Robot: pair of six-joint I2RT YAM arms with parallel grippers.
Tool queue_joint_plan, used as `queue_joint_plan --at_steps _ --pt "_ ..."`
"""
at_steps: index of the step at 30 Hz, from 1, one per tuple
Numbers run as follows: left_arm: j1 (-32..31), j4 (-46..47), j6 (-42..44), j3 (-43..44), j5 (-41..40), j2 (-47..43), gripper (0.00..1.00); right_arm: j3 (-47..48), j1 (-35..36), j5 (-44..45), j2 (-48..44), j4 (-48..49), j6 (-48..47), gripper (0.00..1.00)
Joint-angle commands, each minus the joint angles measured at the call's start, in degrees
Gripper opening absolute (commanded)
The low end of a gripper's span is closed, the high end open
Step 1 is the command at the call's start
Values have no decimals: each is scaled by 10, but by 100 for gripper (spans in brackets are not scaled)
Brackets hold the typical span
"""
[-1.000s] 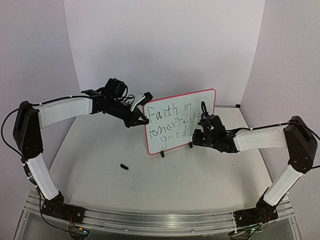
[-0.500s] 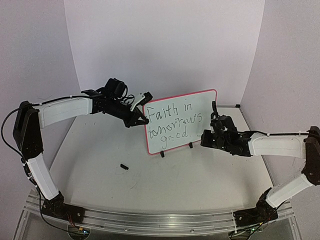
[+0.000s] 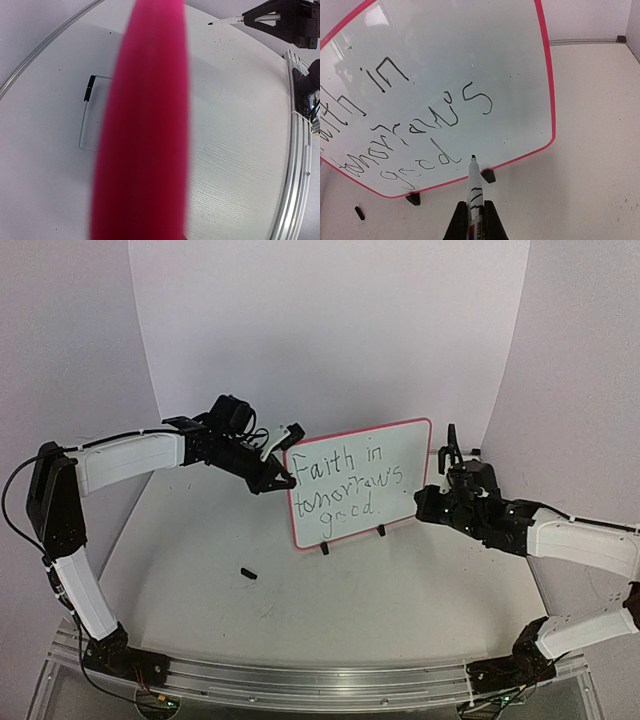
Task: Write a sentence on the whiteboard
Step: Write on the whiteboard with the whiteboard marker without the cap, then pick up the pen cap from the center of the board.
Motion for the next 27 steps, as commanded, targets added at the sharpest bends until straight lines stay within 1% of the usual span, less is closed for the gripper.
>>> queue_joint_plan --at_steps 1,7,13,14,15,20,23,25,26,27 --pt "12 -70 -11 -1 -32 -13 0 -8 -2 21 -22 0 -16 0" --pt "25 -68 -23 -23 -10 -35 0 -9 -3 18 -25 0 -10 0" --pt "26 -55 -40 -44 -19 -51 1 -7 -2 12 -24 0 -8 0" --pt "26 -48 -46 -50 -22 -55 4 -6 -2 9 -24 0 -8 0" --pt "26 -38 -52 -57 -27 -62 10 -5 -2 7 -24 0 -8 0" --pt "26 34 -94 -124 -79 -111 41 0 -2 3 -26 0 -7 0" --pt "26 53 -111 -157 -102 -140 56 1 -2 1 -29 0 -8 0" --pt "26 61 -120 -175 -115 -159 72 2 -2 0 -32 0 -10 0" --pt "26 65 -125 -185 -122 -169 77 2 -2 0 -33 0 -11 0" --pt "26 69 -131 -194 -128 -179 80 2 -2 -1 -34 0 -12 0"
